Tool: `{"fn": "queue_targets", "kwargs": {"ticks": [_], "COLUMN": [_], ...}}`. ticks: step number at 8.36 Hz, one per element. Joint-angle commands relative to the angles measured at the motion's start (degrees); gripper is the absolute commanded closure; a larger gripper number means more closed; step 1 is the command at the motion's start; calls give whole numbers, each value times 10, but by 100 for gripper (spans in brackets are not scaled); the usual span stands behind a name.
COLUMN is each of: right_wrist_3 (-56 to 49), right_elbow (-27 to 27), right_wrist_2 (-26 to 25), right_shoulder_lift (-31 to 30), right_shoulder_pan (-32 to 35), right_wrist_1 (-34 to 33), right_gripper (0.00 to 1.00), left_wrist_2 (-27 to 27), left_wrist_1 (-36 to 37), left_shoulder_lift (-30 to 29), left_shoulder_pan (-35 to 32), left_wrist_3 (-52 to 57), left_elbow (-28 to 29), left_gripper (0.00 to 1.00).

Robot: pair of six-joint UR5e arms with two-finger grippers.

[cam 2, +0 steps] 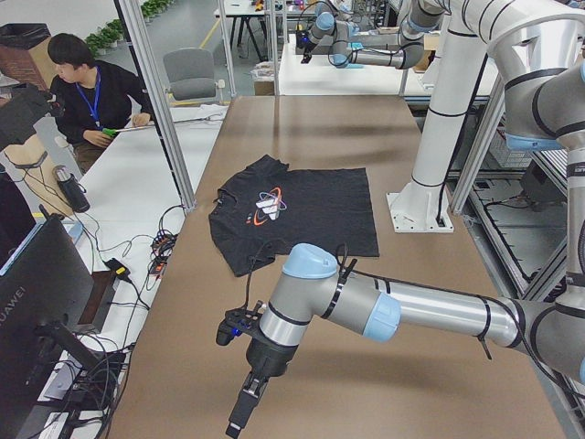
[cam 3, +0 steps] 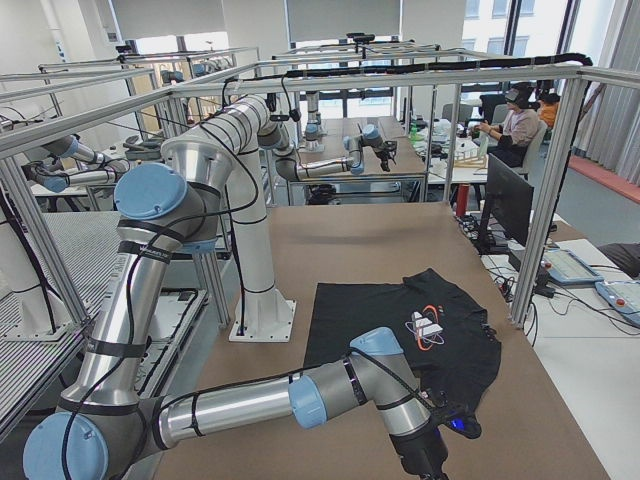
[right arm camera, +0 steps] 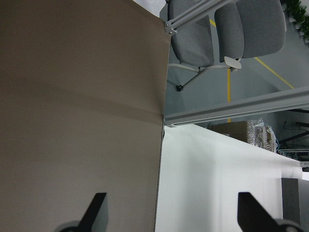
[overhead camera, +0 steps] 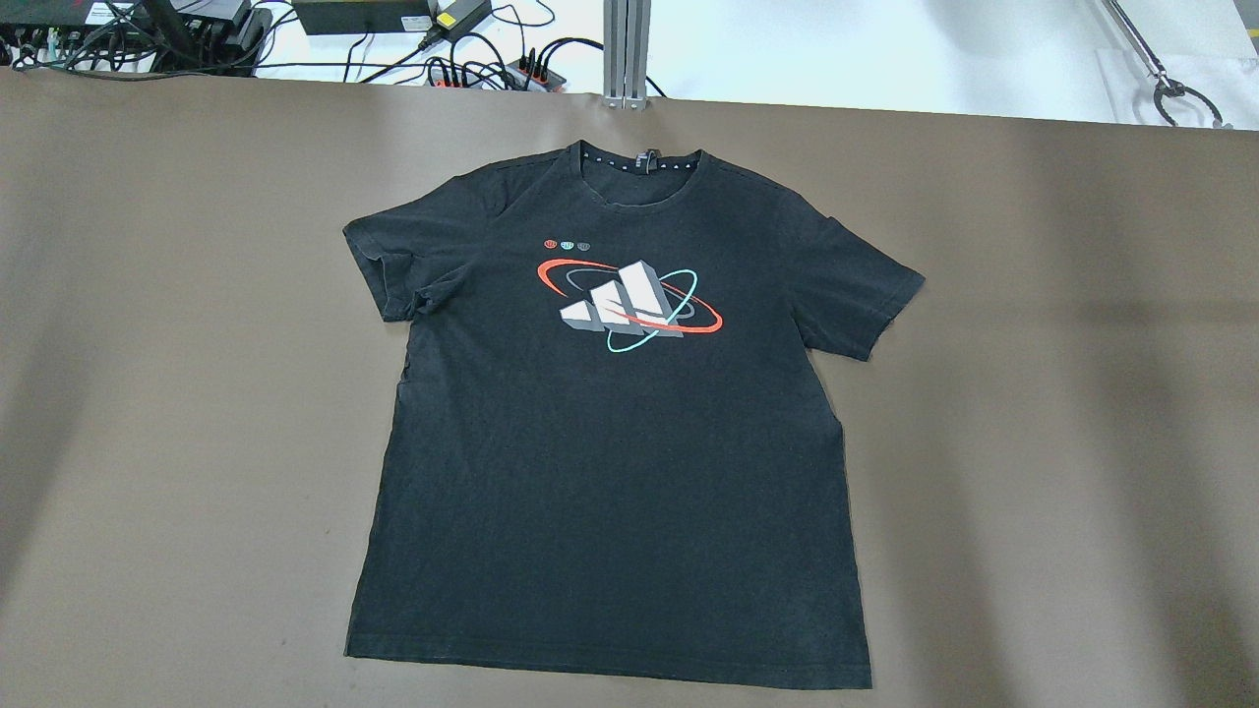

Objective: Fold clothes

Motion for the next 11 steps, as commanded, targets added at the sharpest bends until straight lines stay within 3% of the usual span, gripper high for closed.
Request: {"fn": "queue_targets", "kwargs": {"ticks": [1, 6, 8, 11], "right_wrist_3": [2, 8, 9, 9], "right_elbow": [33, 20, 3, -16], "right_wrist_2": [-1, 0, 2, 4], "right_shoulder_lift": [2, -12, -45, -33], "right_shoulder_pan": [0, 0, 0, -7], "right_wrist_1": [4, 53, 115, 106], "right_gripper": [6, 6, 6, 6], "left_wrist_2": [-7, 30, 23, -2], "left_wrist_1": [1, 3, -1, -2], "left_shoulder_lift": [0, -22, -21, -49], "left_shoulder_pan": [-1, 0, 0, 56], "left_wrist_3": [-1, -33, -27, -61], "left_elbow": [-30, -44, -48, -40], "left_gripper": [6, 6, 6, 6]}}
